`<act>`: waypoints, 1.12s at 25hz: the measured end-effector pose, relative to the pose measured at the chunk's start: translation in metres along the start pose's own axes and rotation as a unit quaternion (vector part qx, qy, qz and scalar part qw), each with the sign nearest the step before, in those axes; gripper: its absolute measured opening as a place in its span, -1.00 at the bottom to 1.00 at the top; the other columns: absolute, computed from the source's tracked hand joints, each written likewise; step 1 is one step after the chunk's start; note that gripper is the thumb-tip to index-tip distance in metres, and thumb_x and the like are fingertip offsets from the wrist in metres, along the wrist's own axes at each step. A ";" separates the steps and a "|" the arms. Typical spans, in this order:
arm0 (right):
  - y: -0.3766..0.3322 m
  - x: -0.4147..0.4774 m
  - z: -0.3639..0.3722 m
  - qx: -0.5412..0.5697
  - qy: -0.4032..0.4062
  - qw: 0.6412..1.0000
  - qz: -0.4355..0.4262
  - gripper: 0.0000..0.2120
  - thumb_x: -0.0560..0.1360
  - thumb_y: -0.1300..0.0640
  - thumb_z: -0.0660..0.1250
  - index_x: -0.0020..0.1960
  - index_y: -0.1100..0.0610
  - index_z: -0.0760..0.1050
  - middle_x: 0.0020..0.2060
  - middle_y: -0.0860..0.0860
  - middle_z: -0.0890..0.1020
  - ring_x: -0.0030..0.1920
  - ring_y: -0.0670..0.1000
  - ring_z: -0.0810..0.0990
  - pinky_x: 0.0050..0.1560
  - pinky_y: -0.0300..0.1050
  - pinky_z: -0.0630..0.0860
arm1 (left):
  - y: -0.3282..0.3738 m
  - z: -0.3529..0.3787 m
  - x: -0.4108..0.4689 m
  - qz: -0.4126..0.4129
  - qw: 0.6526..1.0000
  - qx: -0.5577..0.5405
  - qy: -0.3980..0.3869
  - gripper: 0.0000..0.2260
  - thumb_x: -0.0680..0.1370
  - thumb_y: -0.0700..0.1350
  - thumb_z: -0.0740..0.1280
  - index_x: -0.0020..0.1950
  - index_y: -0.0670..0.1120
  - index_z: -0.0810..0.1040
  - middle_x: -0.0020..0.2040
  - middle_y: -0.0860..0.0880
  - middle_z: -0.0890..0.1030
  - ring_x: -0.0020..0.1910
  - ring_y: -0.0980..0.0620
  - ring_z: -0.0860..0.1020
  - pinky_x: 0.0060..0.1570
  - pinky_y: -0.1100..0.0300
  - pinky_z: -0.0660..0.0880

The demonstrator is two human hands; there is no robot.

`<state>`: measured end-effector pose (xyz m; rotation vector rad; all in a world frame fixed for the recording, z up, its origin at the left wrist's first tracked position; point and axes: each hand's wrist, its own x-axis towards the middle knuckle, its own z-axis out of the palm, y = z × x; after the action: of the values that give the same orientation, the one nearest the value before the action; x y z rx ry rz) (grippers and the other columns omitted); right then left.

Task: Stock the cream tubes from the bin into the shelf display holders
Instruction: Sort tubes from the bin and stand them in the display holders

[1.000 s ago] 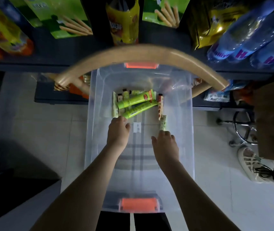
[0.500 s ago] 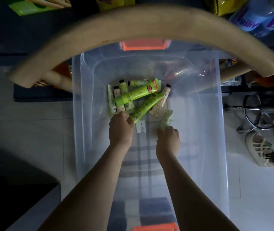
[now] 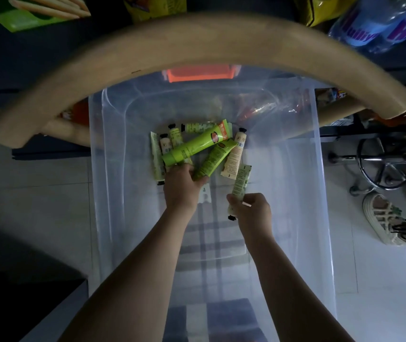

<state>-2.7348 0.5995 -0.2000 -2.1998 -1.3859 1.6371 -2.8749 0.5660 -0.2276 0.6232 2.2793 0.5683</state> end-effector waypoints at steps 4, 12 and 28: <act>-0.002 0.002 0.005 0.034 -0.020 0.999 0.007 -0.64 0.39 0.09 0.48 0.00 0.31 0.46 -0.27 0.09 0.65 -0.30 -0.03 0.67 -0.33 -0.18 0.60 | 0.004 -0.007 0.001 -0.015 0.999 -0.024 -0.035 -0.75 0.46 -0.04 0.41 -0.01 -0.22 0.61 -0.10 -0.10 0.64 -0.11 -0.04 0.56 -0.20 0.19 0.39; -0.039 -0.035 -0.017 0.029 -0.072 0.992 -0.103 -0.78 0.43 -0.03 0.42 -0.10 0.12 0.54 -0.41 0.00 0.53 -0.39 -0.02 0.49 -0.34 -0.07 0.49 | 0.017 -0.037 -0.043 -0.133 0.975 -0.159 -0.084 -0.75 0.47 -0.05 0.42 -0.03 -0.16 0.44 -0.05 -0.09 0.55 -0.09 -0.03 0.49 -0.24 0.19 0.37; -0.177 -0.233 -0.093 0.164 -0.063 0.935 -0.309 -0.86 0.55 0.08 0.26 -0.03 0.14 0.35 -0.27 -0.08 0.38 -0.20 -0.34 0.43 -0.20 -0.38 0.35 | 0.104 -0.228 -0.210 0.053 0.868 -0.493 0.029 -0.87 0.51 -0.16 0.33 0.03 -0.08 0.44 -0.14 -0.04 0.53 -0.09 -0.02 0.49 0.00 0.07 0.44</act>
<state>-2.7751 0.5854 0.1040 -1.3117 -1.4905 1.6215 -2.8753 0.4773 0.0869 0.1976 1.6624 1.6546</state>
